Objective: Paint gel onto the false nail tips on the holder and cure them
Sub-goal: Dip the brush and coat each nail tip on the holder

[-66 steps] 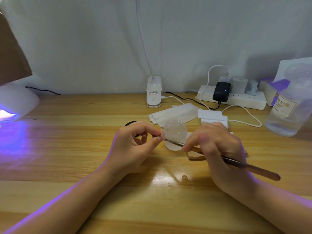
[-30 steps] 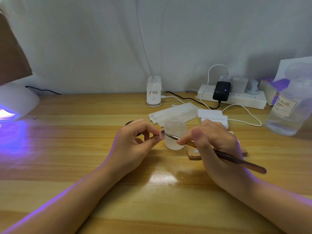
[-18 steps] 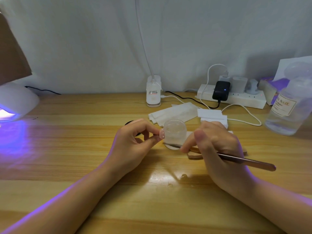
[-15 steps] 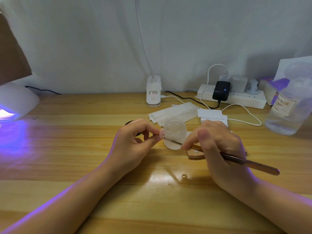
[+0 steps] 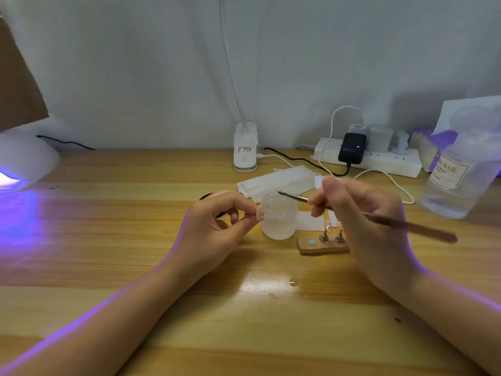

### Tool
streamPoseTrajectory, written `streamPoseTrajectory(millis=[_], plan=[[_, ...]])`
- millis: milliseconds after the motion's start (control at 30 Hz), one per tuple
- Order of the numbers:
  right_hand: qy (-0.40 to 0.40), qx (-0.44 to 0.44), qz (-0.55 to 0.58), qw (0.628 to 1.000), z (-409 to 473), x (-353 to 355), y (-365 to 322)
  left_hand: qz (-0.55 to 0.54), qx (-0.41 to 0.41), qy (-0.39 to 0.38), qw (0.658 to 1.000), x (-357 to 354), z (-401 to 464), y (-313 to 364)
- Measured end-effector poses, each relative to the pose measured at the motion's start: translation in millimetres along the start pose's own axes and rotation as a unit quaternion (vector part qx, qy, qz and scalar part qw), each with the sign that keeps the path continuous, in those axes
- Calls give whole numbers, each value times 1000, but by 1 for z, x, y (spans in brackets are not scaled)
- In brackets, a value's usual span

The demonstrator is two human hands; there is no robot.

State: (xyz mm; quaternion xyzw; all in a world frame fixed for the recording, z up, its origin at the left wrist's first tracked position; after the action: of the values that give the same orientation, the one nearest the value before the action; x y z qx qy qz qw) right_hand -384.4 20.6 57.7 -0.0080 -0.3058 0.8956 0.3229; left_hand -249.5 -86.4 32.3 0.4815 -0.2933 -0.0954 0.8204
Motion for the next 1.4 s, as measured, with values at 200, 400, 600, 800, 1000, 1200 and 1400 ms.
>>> streamPoseTrajectory(millis=[200, 400, 600, 800, 1000, 1200, 1400], plan=[[-52, -120, -34, 991, 35, 7, 23, -13, 4, 0, 1000, 1, 0, 0], [-182, -182, -97, 961, 60, -15, 48, -14, 7, 11, 1000, 3, 1, 0], [-302, -228, -99, 921, 54, -44, 65, -9, 2, 12, 1000, 4, 0, 1], [-322, -243, -97, 910, 48, -52, 74, -6, -4, 7, 1000, 3, 0, 4], [-307, -237, -93, 917, 52, -50, 75, 1, -7, 5, 1000, 3, 0, 5], [-301, -232, -90, 920, 53, -51, 75, 2, -11, 0, 1000, 1, 0, 3], [-288, -241, -81, 923, 49, -48, 80, -6, -12, -2, 1000, 1, 0, 3]])
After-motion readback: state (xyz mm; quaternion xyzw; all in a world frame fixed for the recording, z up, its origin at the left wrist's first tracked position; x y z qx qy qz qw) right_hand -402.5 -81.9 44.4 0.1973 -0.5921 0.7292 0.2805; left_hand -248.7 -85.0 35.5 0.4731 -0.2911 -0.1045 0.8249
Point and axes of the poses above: each hand's wrist, its own z-axis towards the middle knuckle, its own x-axis out of the back of the hand, y = z × x, the point moved 9 cm from there along z, towards the middle knuckle, and after that the axes turned 15 degrees about x, right-handed, at the moved point
